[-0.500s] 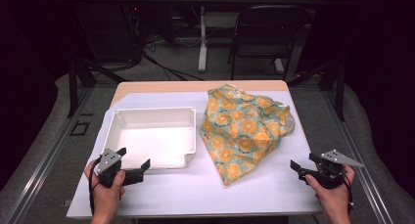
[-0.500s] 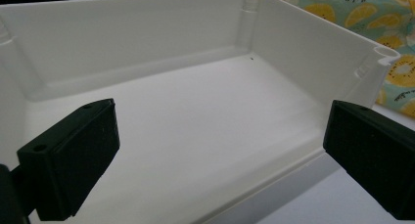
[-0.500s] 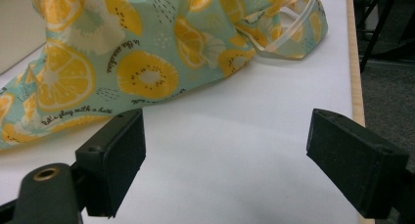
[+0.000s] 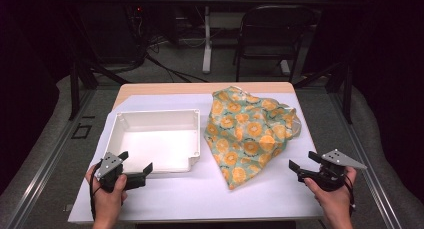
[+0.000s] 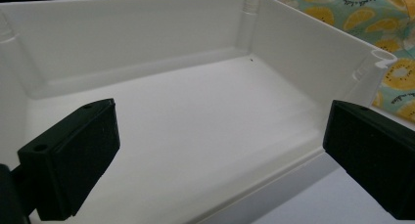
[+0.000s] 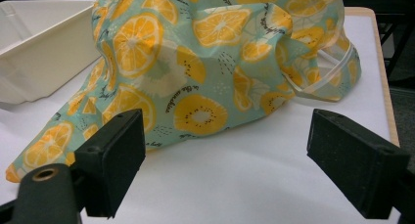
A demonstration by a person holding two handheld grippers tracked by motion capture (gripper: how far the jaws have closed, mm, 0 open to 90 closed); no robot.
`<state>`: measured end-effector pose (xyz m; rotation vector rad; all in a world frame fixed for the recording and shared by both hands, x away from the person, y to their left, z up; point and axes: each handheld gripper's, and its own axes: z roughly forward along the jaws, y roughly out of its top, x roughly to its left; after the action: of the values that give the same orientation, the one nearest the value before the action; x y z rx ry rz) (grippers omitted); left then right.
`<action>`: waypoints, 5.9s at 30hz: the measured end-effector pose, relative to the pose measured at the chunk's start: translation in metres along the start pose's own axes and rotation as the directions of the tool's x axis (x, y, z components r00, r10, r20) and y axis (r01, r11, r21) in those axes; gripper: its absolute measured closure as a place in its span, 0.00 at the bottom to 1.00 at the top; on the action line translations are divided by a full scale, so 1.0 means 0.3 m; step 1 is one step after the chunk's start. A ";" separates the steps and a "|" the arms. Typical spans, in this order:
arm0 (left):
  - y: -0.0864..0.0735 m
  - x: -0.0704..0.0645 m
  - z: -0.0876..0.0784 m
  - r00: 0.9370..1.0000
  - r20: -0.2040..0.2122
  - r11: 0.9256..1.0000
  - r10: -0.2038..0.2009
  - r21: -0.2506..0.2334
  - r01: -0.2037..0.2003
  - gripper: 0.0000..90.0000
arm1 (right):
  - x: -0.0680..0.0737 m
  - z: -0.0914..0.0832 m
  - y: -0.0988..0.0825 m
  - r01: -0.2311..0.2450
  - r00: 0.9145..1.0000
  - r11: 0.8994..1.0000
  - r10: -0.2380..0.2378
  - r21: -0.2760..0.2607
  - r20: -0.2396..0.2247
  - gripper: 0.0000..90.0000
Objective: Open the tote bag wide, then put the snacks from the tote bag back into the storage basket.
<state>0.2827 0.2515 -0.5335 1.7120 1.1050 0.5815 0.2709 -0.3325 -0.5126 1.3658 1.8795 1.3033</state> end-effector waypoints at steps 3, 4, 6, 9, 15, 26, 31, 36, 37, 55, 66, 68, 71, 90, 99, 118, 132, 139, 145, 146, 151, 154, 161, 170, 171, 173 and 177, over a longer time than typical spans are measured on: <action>-0.001 0.000 -0.001 1.000 -0.003 1.000 -0.002 0.001 0.002 0.00 | 0.000 0.001 0.005 0.001 1.000 1.000 -0.001 -0.002 0.001 0.15; -0.001 0.000 -0.002 1.000 -0.004 1.000 -0.003 0.001 0.003 0.00 | 0.001 0.000 0.007 -0.004 1.000 1.000 0.004 -0.007 0.003 0.15; -0.001 0.000 -0.003 1.000 -0.006 1.000 -0.004 0.003 0.004 0.00 | 0.002 -0.001 0.015 -0.002 1.000 1.000 0.002 -0.010 -0.001 0.15; -0.001 -0.001 -0.007 1.000 -0.009 1.000 0.002 0.005 -0.001 0.00 | 0.008 0.002 0.028 0.003 1.000 1.000 -0.004 -0.012 -0.010 0.15; -0.002 0.004 -0.002 1.000 -0.010 1.000 -0.001 0.008 0.001 0.00 | 0.030 0.008 0.045 0.019 1.000 1.000 -0.020 -0.014 -0.020 0.15; 0.001 0.007 0.002 1.000 0.002 1.000 -0.004 0.004 0.004 0.00 | 0.057 0.032 0.074 0.018 1.000 0.999 -0.019 -0.027 -0.024 0.15; 0.003 0.002 0.006 1.000 0.004 1.000 -0.007 0.001 0.007 0.00 | 0.052 0.044 0.136 0.027 0.999 0.999 -0.028 -0.043 -0.026 0.14; 0.003 -0.006 0.012 1.000 0.011 1.000 -0.005 0.009 0.005 0.00 | 0.067 0.075 0.203 0.032 0.998 0.998 -0.035 -0.062 -0.046 0.14; 0.002 -0.007 0.013 1.000 0.011 1.000 -0.007 0.009 0.007 0.00 | 0.072 0.085 0.216 0.032 0.998 0.997 -0.035 -0.068 -0.050 0.14; 0.045 -0.058 0.030 1.000 0.002 1.000 -0.014 -0.009 0.014 0.03 | 0.165 0.322 0.352 0.001 0.999 1.000 -0.002 -0.015 -0.054 0.31; 0.070 -0.096 0.042 0.999 0.045 1.000 -0.004 0.004 0.004 0.04 | 0.164 0.392 0.333 -0.051 0.998 0.996 0.053 0.072 -0.025 0.92; 0.078 -0.103 0.051 0.999 0.048 1.000 -0.008 0.005 0.007 0.04 | 0.161 0.384 0.329 -0.048 0.998 0.997 0.051 0.066 -0.043 1.00; 0.091 -0.114 0.059 0.998 0.055 1.000 -0.014 0.002 0.014 0.05 | 0.162 0.372 0.327 -0.025 0.997 0.998 0.029 0.063 -0.067 1.00; 0.245 -0.313 0.221 0.987 0.154 0.999 0.035 -0.024 -0.032 0.09 | 0.271 0.176 0.198 0.037 0.969 0.999 -0.042 -0.026 -0.242 1.00; 0.307 -0.413 0.310 0.979 0.194 0.998 0.063 -0.024 -0.059 0.10 | 0.284 0.177 0.113 0.058 0.964 0.997 -0.043 0.050 -0.263 1.00; 0.401 -0.598 0.489 0.962 0.248 0.993 0.110 0.018 -0.118 0.17 | 0.301 0.230 0.038 0.108 0.949 0.979 -0.050 0.171 -0.310 1.00; 0.376 -0.662 0.544 0.919 0.353 0.978 0.176 0.040 -0.203 0.75 | 0.323 0.245 0.021 0.162 0.943 0.964 -0.088 0.210 -0.321 1.00; 0.365 -0.648 0.558 0.901 0.413 0.976 0.130 0.107 -0.190 1.00 | 0.328 0.214 0.024 0.168 0.934 0.969 -0.097 0.184 -0.343 0.81; 0.337 -0.667 0.553 0.890 0.435 0.971 0.132 0.121 -0.204 1.00 | 0.308 0.114 0.044 0.154 0.928 0.984 -0.111 0.095 -0.357 0.70; 0.337 -0.667 0.553 0.890 0.435 0.971 0.132 0.121 -0.204 1.00 | 0.308 0.114 0.044 0.154 0.928 0.984 -0.111 0.095 -0.357 0.70; 0.335 -0.653 0.548 0.898 0.426 0.976 0.114 0.118 -0.181 1.00 | 0.293 0.023 0.058 0.142 0.931 0.990 -0.126 0.021 -0.343 0.64; 0.334 -0.646 0.539 0.899 0.423 0.978 0.110 0.118 -0.175 1.00 | 0.277 -0.016 0.076 0.138 0.938 0.990 -0.132 -0.003 -0.321 0.63; 0.328 -0.605 0.511 0.908 0.411 0.983 0.081 0.115 -0.140 1.00 | 0.220 -0.063 0.194 0.091 0.968 0.987 -0.119 -0.131 -0.223 0.50; 0.360 -0.569 0.478 0.918 0.394 0.993 0.036 0.090 -0.077 0.68 | 0.250 0.122 0.259 0.148 0.961 0.987 -0.157 -0.057 -0.227 0.61; 0.364 -0.564 0.474 0.919 0.392 0.994 0.028 0.088 -0.068 0.64 | 0.260 0.135 0.252 0.160 0.960 0.986 -0.168 -0.053 -0.223 0.73; 0.371 -0.559 0.467 0.921 0.389 0.996 0.007 0.079 -0.041 0.55 | 0.273 0.149 0.235 0.170 0.956 0.984 -0.176 -0.043 -0.237 0.92; 0.379 -0.566 0.461 0.926 0.375 0.997 -0.038 0.075 0.011 0.40 | 0.305 0.160 0.194 0.191 0.948 0.981 -0.189 -0.018 -0.256 1.00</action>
<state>0.3569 0.0254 -0.4682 1.7762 0.8770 0.1831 0.3000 -0.2263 -0.4681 1.0263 2.1285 1.4291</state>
